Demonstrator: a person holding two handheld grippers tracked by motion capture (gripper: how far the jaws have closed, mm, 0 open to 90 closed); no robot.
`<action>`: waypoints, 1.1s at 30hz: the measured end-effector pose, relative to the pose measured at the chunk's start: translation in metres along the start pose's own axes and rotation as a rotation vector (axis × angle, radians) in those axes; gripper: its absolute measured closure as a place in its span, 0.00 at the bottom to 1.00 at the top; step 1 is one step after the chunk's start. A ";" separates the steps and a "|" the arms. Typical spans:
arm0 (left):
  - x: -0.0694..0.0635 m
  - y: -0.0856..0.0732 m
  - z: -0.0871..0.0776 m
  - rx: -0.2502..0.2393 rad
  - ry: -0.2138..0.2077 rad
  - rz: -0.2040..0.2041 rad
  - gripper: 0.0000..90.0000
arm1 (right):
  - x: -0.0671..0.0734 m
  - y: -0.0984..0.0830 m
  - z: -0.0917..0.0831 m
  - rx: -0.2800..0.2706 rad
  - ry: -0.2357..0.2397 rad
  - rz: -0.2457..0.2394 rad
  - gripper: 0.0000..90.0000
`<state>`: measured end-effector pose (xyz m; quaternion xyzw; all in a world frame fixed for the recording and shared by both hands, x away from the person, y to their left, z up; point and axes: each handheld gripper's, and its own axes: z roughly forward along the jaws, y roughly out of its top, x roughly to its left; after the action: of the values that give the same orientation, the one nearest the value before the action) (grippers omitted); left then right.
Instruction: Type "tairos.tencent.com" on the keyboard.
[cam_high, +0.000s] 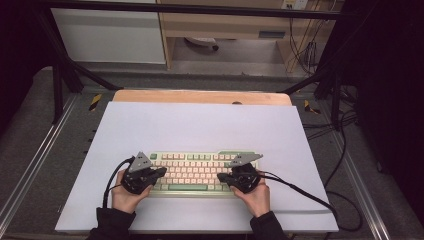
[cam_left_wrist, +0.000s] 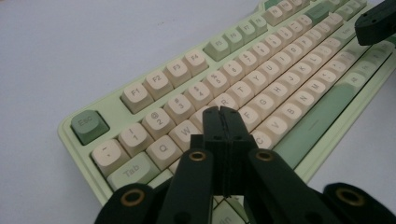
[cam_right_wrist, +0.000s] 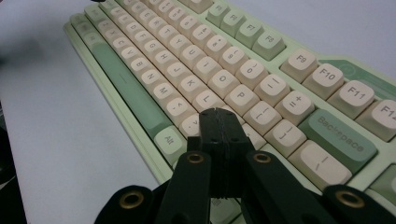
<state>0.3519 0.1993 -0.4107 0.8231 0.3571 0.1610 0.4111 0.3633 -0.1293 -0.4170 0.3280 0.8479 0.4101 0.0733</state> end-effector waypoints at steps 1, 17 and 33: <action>-0.001 0.001 0.001 0.002 -0.001 0.002 1.00 | -0.001 -0.001 -0.001 0.001 0.003 -0.001 1.00; -0.014 0.015 0.020 0.025 -0.007 0.030 1.00 | -0.005 -0.008 -0.010 -0.010 -0.001 -0.001 1.00; -0.015 0.025 0.037 0.034 -0.003 0.020 1.00 | -0.005 -0.008 -0.011 -0.007 -0.001 -0.006 1.00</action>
<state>0.3734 0.1577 -0.4128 0.8339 0.3508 0.1580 0.3958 0.3587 -0.1431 -0.4168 0.3254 0.8474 0.4126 0.0758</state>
